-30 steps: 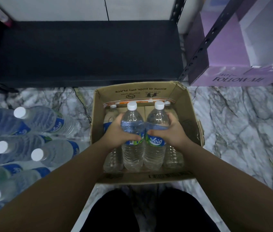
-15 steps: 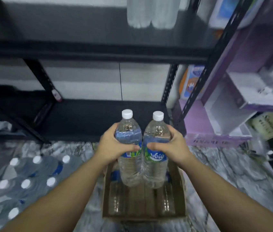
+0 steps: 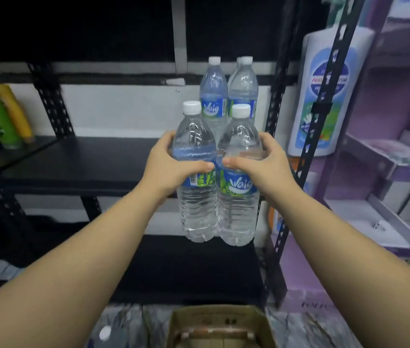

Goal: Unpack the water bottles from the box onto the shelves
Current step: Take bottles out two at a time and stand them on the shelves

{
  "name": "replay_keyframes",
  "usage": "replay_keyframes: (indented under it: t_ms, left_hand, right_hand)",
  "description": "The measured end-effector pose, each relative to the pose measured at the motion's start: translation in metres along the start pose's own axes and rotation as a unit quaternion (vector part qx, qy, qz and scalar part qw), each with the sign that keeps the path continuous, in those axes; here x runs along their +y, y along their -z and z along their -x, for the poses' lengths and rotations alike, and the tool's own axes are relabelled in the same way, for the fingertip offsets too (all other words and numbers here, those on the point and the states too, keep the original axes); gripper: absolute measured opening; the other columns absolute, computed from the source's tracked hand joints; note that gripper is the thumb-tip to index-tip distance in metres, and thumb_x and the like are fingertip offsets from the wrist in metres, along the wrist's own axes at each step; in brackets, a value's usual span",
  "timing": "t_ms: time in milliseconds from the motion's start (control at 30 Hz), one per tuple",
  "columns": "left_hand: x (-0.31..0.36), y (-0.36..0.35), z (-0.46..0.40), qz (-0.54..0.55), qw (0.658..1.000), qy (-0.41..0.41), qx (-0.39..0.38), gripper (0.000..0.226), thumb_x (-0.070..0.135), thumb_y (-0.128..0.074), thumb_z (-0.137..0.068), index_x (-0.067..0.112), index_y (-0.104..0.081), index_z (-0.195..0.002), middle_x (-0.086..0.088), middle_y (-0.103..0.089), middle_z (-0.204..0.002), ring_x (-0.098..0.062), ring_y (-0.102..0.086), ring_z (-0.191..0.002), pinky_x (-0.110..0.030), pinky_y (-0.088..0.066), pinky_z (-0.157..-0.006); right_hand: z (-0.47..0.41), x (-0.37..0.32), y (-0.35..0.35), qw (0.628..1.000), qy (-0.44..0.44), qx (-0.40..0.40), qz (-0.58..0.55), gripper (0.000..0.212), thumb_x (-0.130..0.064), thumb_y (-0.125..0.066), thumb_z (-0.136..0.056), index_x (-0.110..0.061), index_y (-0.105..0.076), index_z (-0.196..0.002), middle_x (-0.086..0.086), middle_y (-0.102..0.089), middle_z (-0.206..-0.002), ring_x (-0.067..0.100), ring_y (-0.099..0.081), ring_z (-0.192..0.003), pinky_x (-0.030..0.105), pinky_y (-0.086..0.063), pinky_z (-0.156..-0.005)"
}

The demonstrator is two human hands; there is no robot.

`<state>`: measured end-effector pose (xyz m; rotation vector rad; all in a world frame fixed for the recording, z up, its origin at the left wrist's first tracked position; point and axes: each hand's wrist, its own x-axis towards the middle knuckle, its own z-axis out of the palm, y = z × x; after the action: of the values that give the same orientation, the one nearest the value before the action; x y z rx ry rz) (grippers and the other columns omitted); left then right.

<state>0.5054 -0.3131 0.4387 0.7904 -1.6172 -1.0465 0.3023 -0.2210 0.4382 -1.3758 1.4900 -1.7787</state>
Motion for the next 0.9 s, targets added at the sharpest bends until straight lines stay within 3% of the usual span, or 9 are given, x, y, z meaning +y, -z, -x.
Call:
replay_keyframes:
  t_ms: [100,233,333,400,533,667,767,900]
  left_hand:
    - [0.025,-0.004,-0.032,0.014,1.000,-0.018,0.006,0.082,0.016,-0.103,-0.050,0.020,-0.064,-0.122,0.001,-0.081,-0.108,-0.019,-0.080,-0.096,-0.046,-0.064,-0.090]
    - [0.042,-0.014,-0.070,0.015,0.999,-0.041,0.010,0.080,0.017,-0.104,-0.052,0.022,-0.064,-0.121,0.003,-0.081,-0.106,-0.018,-0.080,-0.095,-0.047,-0.065,-0.088]
    - [0.043,-0.026,-0.094,0.005,0.999,-0.050,0.011,0.078,0.018,-0.104,-0.052,0.027,-0.063,-0.118,0.006,-0.080,-0.106,-0.013,-0.079,-0.094,-0.045,-0.065,-0.089]
    - [0.040,-0.034,-0.107,0.002,0.999,-0.048,0.011,0.074,0.014,-0.104,-0.056,0.029,-0.062,-0.116,0.007,-0.079,-0.106,-0.010,-0.079,-0.092,-0.042,-0.065,-0.089]
    - [0.029,-0.047,-0.133,0.008,0.999,-0.034,0.006,0.078,0.016,-0.103,-0.056,0.026,-0.062,-0.122,0.006,-0.079,-0.109,-0.013,-0.079,-0.094,-0.043,-0.065,-0.090]
    - [0.012,-0.054,-0.145,0.002,0.999,-0.035,-0.012,0.080,0.020,-0.100,-0.066,0.026,-0.059,-0.135,0.009,-0.078,-0.113,-0.007,-0.078,-0.095,-0.040,-0.064,-0.093]
    - [0.001,-0.055,-0.149,-0.020,0.999,-0.032,-0.017,0.088,0.033,-0.098,-0.069,0.030,-0.049,-0.142,0.012,-0.074,-0.119,-0.007,-0.076,-0.101,-0.040,-0.062,-0.096]
    - [-0.001,-0.057,-0.142,-0.121,0.993,-0.004,-0.009,0.080,0.058,-0.082,-0.082,0.029,-0.024,-0.128,0.010,-0.067,-0.114,-0.019,-0.070,-0.107,-0.044,-0.055,-0.099]
  right_hand:
    - [-0.033,-0.024,0.000,1.000,0.019,0.007,-0.011,0.061,-0.018,-0.097,-0.069,-0.022,-0.067,-0.122,-0.012,-0.081,-0.098,0.006,-0.078,-0.088,0.027,-0.062,-0.079]
    - [-0.074,-0.036,0.002,0.999,0.035,0.028,-0.005,0.085,-0.034,-0.102,-0.059,-0.026,-0.064,-0.134,-0.003,-0.080,-0.112,0.016,-0.079,-0.099,0.044,-0.064,-0.091]
    - [-0.098,-0.033,0.006,0.998,0.040,0.038,0.001,0.081,-0.037,-0.102,-0.056,-0.031,-0.066,-0.128,-0.001,-0.080,-0.112,0.020,-0.079,-0.100,0.047,-0.064,-0.091]
    - [-0.111,-0.028,0.007,0.998,0.035,0.051,0.004,0.081,-0.040,-0.103,-0.055,-0.032,-0.066,-0.127,-0.001,-0.080,-0.112,0.020,-0.079,-0.098,0.048,-0.064,-0.090]
    - [-0.131,-0.015,0.008,0.998,0.023,0.056,-0.016,0.065,-0.028,-0.100,-0.065,-0.029,-0.066,-0.121,0.002,-0.082,-0.101,0.021,-0.081,-0.090,0.048,-0.065,-0.088]
    - [-0.140,-0.007,0.010,0.998,0.041,0.045,-0.008,0.054,-0.023,-0.094,-0.078,-0.034,-0.064,-0.121,-0.007,-0.078,-0.099,0.002,-0.077,-0.086,0.025,-0.063,-0.080]
    - [-0.144,0.000,0.012,0.999,0.045,0.025,0.000,0.063,-0.024,-0.093,-0.079,-0.029,-0.062,-0.133,-0.007,-0.079,-0.111,0.007,-0.077,-0.097,0.030,-0.063,-0.089]
    - [-0.142,0.011,0.016,0.996,0.058,0.013,0.069,0.075,-0.041,-0.095,-0.074,-0.035,-0.056,-0.138,-0.016,-0.073,-0.122,0.001,-0.071,-0.110,0.029,-0.056,-0.097]
